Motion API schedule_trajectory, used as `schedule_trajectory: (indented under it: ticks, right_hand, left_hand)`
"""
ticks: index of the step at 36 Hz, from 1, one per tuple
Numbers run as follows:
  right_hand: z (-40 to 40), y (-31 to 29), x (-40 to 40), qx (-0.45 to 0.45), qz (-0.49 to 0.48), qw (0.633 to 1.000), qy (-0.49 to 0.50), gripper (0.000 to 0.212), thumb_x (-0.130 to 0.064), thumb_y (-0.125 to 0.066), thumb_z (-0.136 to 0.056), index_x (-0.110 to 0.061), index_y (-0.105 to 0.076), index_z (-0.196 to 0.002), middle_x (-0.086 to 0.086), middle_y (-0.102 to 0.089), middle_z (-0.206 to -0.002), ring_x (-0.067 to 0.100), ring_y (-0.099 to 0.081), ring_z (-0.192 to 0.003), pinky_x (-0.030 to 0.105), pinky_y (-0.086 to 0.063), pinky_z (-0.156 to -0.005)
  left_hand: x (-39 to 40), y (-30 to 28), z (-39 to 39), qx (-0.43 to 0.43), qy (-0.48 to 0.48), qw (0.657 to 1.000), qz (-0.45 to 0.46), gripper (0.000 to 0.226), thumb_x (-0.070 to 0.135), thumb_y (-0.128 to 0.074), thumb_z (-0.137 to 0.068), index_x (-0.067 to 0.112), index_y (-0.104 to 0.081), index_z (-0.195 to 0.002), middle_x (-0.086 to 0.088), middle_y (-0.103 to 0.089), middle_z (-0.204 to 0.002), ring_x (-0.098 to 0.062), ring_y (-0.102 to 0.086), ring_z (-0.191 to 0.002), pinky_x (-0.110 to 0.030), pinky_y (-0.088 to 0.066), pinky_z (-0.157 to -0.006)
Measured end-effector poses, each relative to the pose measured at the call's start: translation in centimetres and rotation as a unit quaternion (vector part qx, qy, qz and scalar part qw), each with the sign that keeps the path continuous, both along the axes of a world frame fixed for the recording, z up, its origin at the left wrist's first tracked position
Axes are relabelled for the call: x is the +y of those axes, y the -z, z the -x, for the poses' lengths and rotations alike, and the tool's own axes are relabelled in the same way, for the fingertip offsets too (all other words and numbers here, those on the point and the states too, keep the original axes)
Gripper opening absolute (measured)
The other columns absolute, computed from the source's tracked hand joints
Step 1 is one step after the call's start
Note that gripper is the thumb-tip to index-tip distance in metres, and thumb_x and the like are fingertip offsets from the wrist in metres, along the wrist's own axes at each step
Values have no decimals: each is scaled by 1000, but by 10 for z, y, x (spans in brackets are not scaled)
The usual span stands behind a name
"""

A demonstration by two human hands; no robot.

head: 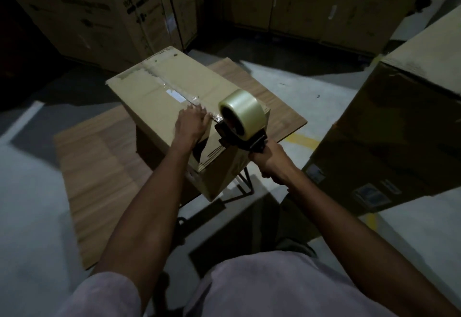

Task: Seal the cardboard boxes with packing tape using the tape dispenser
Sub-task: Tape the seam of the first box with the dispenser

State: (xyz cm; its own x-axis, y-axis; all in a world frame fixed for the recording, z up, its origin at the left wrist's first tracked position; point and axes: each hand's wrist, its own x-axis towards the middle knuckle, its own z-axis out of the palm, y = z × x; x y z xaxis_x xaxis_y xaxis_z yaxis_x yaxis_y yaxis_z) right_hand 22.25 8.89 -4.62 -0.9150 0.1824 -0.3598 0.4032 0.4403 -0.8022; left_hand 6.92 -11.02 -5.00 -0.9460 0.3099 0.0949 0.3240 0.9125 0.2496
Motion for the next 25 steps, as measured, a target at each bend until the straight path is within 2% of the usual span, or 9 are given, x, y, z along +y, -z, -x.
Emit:
schedule_trajectory:
  ticks: [4, 7, 9, 11, 15, 17, 20, 22, 25]
  right_hand:
    - [-1, -4, -1, 6, 5, 1000, -13, 12, -10, -57, -89, -4, -59, -98, 9, -42, -63, 23, -38, -51, 32, -31, -45]
    - [-2, -3, -1, 9, 1, 1000, -9, 22, -10, -57, -89, 5, -58, -104, 7, -40, -62, 21, -36, -49, 27, -27, -41]
    - [-4, -1, -1, 15, 11, 1000, -9, 18, -9, -57, -89, 2, -59, -103, 8, -39, -63, 20, -35, -48, 29, -27, -43]
    - [-5, 0, 0, 24, 15, 1000, -13, 12, -10, -59, -90, -3, -59, -100, 7, -40, -64, 20, -36, -47, 30, -30, -45]
    - [-5, -5, 5, 17, -4, 999, -44, 14, -13, -60, -92, 0, -61, -98, 9, -45, -66, 23, -41, -53, 33, -34, -51]
    - [-5, -8, 8, 10, -8, 999, -48, 16, -14, -60, -93, 1, -63, -99, 11, -47, -69, 25, -46, -58, 37, -36, -57]
    - [-7, -13, 9, 18, -29, 997, -65, 11, -13, -59, -94, -7, -60, -84, 6, -50, -66, 25, -50, -53, 29, -39, -51]
    - [-7, -16, 9, 20, -38, 996, -78, 19, -10, -59, -93, -14, -52, -76, 4, -49, -63, 21, -50, -48, 26, -40, -46]
    - [-8, -18, 10, 16, -35, 995, -88, 21, -7, -60, -91, -12, -50, -73, 4, -47, -62, 20, -49, -47, 31, -47, -51]
  left_hand:
    - [2, -1, -2, -54, -18, 998, -12, 48, 45, -49, -105, 6, -68, -127, -23, -56, -135, -39, -53, -121, -45, -39, -101]
    - [6, -2, -6, -74, -54, 995, -44, 51, 51, -51, -102, 11, -70, -128, -21, -55, -136, -38, -52, -122, -43, -36, -105]
    - [9, -1, -9, -78, -76, 992, -59, 52, 52, -51, -101, 11, -69, -128, -20, -56, -135, -37, -51, -123, -43, -35, -105]
    - [11, 0, -12, -65, -88, 991, -81, 49, 50, -56, -100, 8, -71, -121, -19, -59, -129, -37, -52, -119, -44, -37, -102]
    - [15, 1, -18, -56, -122, 980, -144, 45, 43, -66, -96, 1, -69, -113, -21, -63, -121, -38, -54, -116, -46, -38, -100]
    - [15, -1, -18, -63, -133, 979, -143, 43, 41, -65, -97, 3, -69, -115, -18, -62, -124, -37, -53, -117, -46, -37, -104]
    - [14, -3, -17, -75, -128, 981, -128, 37, 35, -61, -98, 7, -70, -121, -16, -59, -131, -37, -52, -122, -45, -34, -110]
    - [14, -6, -17, -80, -123, 982, -117, 35, 29, -59, -99, 3, -69, -121, -19, -58, -131, -38, -53, -122, -43, -35, -109]
    - [16, -8, -18, -81, -106, 987, -91, 32, 23, -58, -99, 1, -71, -118, -22, -56, -134, -38, -54, -120, -42, -36, -105]
